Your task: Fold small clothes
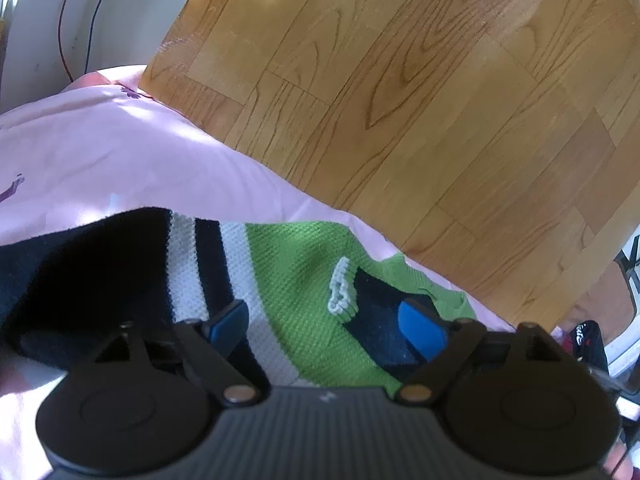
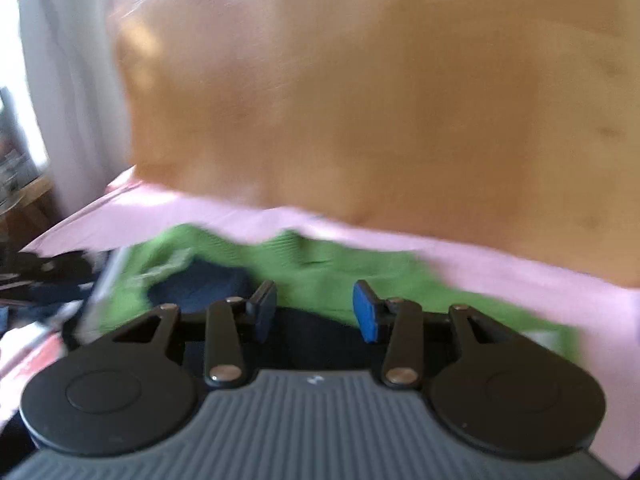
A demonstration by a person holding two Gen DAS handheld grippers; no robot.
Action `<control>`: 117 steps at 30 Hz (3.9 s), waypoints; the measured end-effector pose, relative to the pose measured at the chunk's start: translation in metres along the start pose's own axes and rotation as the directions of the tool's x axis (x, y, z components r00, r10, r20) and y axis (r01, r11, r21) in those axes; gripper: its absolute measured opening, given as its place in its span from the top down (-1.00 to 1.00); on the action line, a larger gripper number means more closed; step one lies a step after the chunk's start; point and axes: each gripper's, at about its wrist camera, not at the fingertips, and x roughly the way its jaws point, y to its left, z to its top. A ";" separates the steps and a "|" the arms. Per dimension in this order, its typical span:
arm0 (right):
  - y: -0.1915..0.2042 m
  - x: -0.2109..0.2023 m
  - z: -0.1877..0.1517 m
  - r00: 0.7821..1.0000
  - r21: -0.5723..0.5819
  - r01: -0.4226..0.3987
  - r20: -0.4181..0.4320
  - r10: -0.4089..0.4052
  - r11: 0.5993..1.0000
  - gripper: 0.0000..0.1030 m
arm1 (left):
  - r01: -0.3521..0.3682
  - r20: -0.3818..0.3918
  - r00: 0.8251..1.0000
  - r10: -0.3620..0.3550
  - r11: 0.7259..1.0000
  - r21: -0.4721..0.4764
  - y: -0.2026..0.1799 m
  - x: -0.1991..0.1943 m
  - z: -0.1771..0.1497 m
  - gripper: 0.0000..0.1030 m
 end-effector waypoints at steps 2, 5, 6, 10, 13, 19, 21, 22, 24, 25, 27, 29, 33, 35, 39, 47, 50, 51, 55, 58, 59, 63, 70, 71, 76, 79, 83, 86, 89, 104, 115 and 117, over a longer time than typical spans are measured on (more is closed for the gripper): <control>-0.033 -0.002 -0.009 0.991 0.025 0.124 -0.054 -0.123 0.992 0.16 | -0.004 -0.005 1.000 0.005 1.000 0.003 -0.001 0.001 -0.001 -0.65; -0.096 -0.006 -0.026 0.942 0.143 0.333 -0.098 -0.321 0.932 -0.35 | -0.008 -0.006 1.000 0.008 1.000 0.011 -0.002 0.002 -0.001 -0.65; -0.113 -0.012 -0.024 0.924 0.246 0.381 -0.128 -0.360 0.891 -0.32 | -0.013 0.001 1.000 0.013 1.000 0.012 -0.002 0.002 -0.001 -0.65; -0.090 -0.036 -0.013 0.937 0.228 0.345 -0.032 -0.347 0.911 -0.24 | -0.061 0.081 0.995 0.061 0.998 -0.005 -0.002 -0.012 0.000 -0.74; -0.037 -0.037 -0.002 0.987 0.131 0.158 0.006 -0.161 0.979 -0.24 | -0.060 0.141 0.988 0.061 0.998 -0.007 -0.001 -0.027 0.004 -0.76; 0.106 0.009 0.003 0.992 -0.224 -0.125 -0.057 0.115 0.966 -0.20 | -0.113 0.223 0.969 0.104 0.993 0.025 -0.005 -0.052 0.013 -0.82; 0.138 0.032 -0.002 0.989 -0.302 -0.142 -0.089 0.120 0.943 -0.19 | -0.088 0.230 0.970 0.080 0.996 0.023 -0.004 -0.059 0.017 -0.82; 0.148 0.045 -0.003 0.990 -0.333 -0.127 -0.098 0.100 0.934 -0.18 | -0.085 0.241 0.967 0.077 0.996 0.021 -0.003 -0.063 0.018 -0.82; 0.155 0.067 -0.001 0.994 -0.370 -0.078 -0.104 0.042 0.926 0.23 | -0.108 0.278 0.955 0.101 0.994 0.010 0.000 -0.073 0.022 -0.81; 0.154 0.077 0.000 0.991 -0.356 -0.076 -0.129 0.032 0.932 0.73 | -0.122 0.296 0.948 0.117 0.993 -0.002 0.002 -0.077 0.024 -0.81; 0.148 0.075 0.002 0.988 -0.312 -0.093 -0.144 0.050 0.945 0.74 | -0.146 0.329 0.932 0.151 0.989 -0.038 0.007 -0.086 0.028 -0.80; 0.157 0.067 -0.001 0.984 -0.376 -0.129 -0.161 0.072 0.918 0.72 | -0.145 0.340 0.927 0.156 0.988 -0.058 0.009 -0.091 0.029 -0.79; 0.171 0.049 0.004 0.986 -0.437 -0.145 -0.143 0.091 0.888 0.31 | -0.009 0.400 0.917 0.014 1.000 -0.014 -0.001 -0.109 0.023 -0.78; 0.169 0.031 0.013 0.975 -0.354 -0.219 -0.109 0.193 0.909 0.16 | 0.018 0.472 0.881 -0.034 0.999 0.039 -0.012 -0.128 0.015 -0.80; 0.172 0.030 0.021 0.827 -0.064 -0.538 -0.234 0.511 0.841 0.17 | 0.082 0.579 0.803 -0.143 0.988 0.131 -0.031 -0.164 -0.002 -0.85; 0.213 0.088 -0.009 0.545 0.386 -0.645 -0.373 0.751 0.659 0.16 | 0.126 0.581 0.754 -0.305 0.936 0.329 -0.064 -0.185 -0.026 -0.95; 0.237 0.090 -0.017 0.535 0.374 -0.650 -0.394 0.748 0.662 0.17 | 0.135 0.562 0.758 -0.329 0.924 0.358 -0.068 -0.181 -0.029 -0.96; 0.241 0.091 -0.016 0.530 0.380 -0.653 -0.389 0.754 0.655 0.17 | 0.143 0.557 0.759 -0.337 0.921 0.362 -0.069 -0.180 -0.031 -0.96; 0.256 0.091 -0.019 0.517 0.395 -0.660 -0.380 0.767 0.639 0.14 | 0.150 0.560 0.753 -0.346 0.919 0.366 -0.070 -0.183 -0.033 -0.98; 0.262 0.092 -0.022 0.497 0.403 -0.671 -0.377 0.781 0.622 0.14 | 0.157 0.568 0.742 -0.357 0.916 0.370 -0.069 -0.184 -0.036 -0.98; 0.265 0.092 -0.023 0.494 0.402 -0.676 -0.375 0.785 0.617 0.13 | 0.156 0.572 0.738 -0.359 0.915 0.372 -0.069 -0.184 -0.037 -0.98; 0.264 0.086 -0.026 0.508 0.378 -0.685 -0.364 0.781 0.622 0.13 | 0.163 0.568 0.739 -0.363 0.914 0.371 -0.067 -0.182 -0.037 -0.98; 0.275 0.080 -0.030 0.598 0.267 -0.672 -0.356 0.719 0.691 0.78 | 0.171 0.587 0.722 -0.367 0.916 0.363 -0.063 -0.182 -0.037 -0.98; 0.277 0.080 -0.031 0.621 0.234 -0.663 -0.357 0.697 0.711 0.87 | 0.167 0.589 0.722 -0.363 0.918 0.361 -0.062 -0.181 -0.037 -0.98; 0.257 0.075 -0.022 0.621 0.240 -0.651 -0.377 0.687 0.720 0.88 | 0.206 0.573 0.730 -0.373 0.919 0.335 -0.054 -0.179 -0.031 -0.98; 0.224 0.062 -0.010 0.661 0.201 -0.624 -0.380 0.647 0.755 0.89 | 0.229 0.601 0.703 -0.381 0.921 0.316 -0.043 -0.184 -0.029 -0.99; 0.159 0.034 0.013 0.763 0.144 -0.512 -0.375 0.526 0.846 0.89 | 0.207 0.673 0.673 -0.305 0.952 0.225 -0.026 -0.188 -0.024 -0.99; 0.116 0.001 0.033 0.853 0.030 -0.411 -0.338 0.396 0.911 0.89 | 0.180 0.671 0.713 -0.206 0.978 0.109 -0.010 -0.177 -0.011 -0.99; 0.075 -0.026 0.053 0.929 -0.093 -0.265 -0.291 0.228 0.960 0.89 | 0.166 0.605 0.789 -0.109 0.985 -0.039 0.009 -0.155 0.005 -0.99; -0.082 -0.023 0.020 0.980 0.073 0.062 -0.195 -0.047 0.995 0.48 | -0.021 0.158 0.987 0.032 0.997 -0.069 0.019 -0.024 0.012 -0.89; -0.121 -0.029 -0.025 0.997 0.340 0.025 -0.079 0.002 0.940 0.26 | -0.106 0.002 0.994 0.107 0.985 0.136 -0.013 0.025 -0.009 0.18; -0.120 -0.025 -0.026 0.997 0.340 0.017 -0.078 0.010 0.940 0.27 | -0.098 0.007 0.995 0.098 0.985 0.145 -0.014 0.026 -0.010 0.51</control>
